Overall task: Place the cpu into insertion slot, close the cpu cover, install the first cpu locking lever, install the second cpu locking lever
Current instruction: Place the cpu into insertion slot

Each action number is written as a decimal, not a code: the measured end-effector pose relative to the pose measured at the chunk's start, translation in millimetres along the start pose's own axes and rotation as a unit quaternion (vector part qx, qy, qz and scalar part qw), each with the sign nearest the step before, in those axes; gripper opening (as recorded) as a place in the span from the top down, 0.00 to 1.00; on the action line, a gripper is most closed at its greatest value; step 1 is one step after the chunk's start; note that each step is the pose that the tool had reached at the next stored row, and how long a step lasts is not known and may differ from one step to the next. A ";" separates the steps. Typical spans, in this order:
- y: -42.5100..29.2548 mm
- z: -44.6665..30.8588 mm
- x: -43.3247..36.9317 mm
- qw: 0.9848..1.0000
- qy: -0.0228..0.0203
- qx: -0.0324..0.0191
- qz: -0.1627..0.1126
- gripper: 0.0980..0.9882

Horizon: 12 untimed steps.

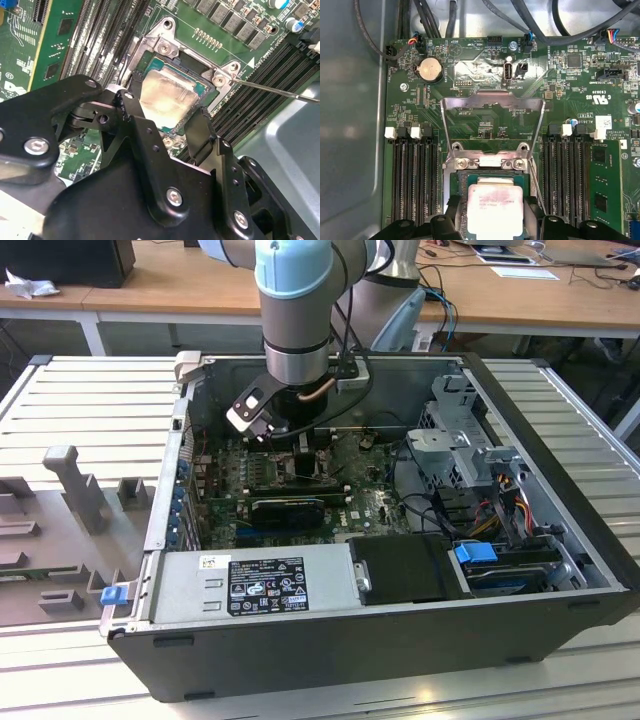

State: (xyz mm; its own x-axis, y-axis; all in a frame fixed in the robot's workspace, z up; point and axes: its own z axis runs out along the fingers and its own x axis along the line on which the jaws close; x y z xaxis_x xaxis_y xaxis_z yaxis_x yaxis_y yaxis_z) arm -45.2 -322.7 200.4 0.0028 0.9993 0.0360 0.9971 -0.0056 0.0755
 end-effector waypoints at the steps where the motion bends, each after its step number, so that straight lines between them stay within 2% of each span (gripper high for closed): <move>1: 0.0 0.2 0.5 1.000 0.000 0.000 0.000 0.43; 8: 0.1 0.4 1.7 1.000 0.000 0.000 -0.002 0.43; 9: 0.0 0.0 1.4 1.000 -0.002 0.000 -0.002 0.51; 12: 0.2 -0.5 1.5 1.000 -0.003 0.000 -0.002 0.51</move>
State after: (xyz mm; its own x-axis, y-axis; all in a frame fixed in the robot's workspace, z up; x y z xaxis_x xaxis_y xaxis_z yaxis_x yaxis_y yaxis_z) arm -45.1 -321.2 201.0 -0.0009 0.9996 0.0297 0.9971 -0.0014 0.0757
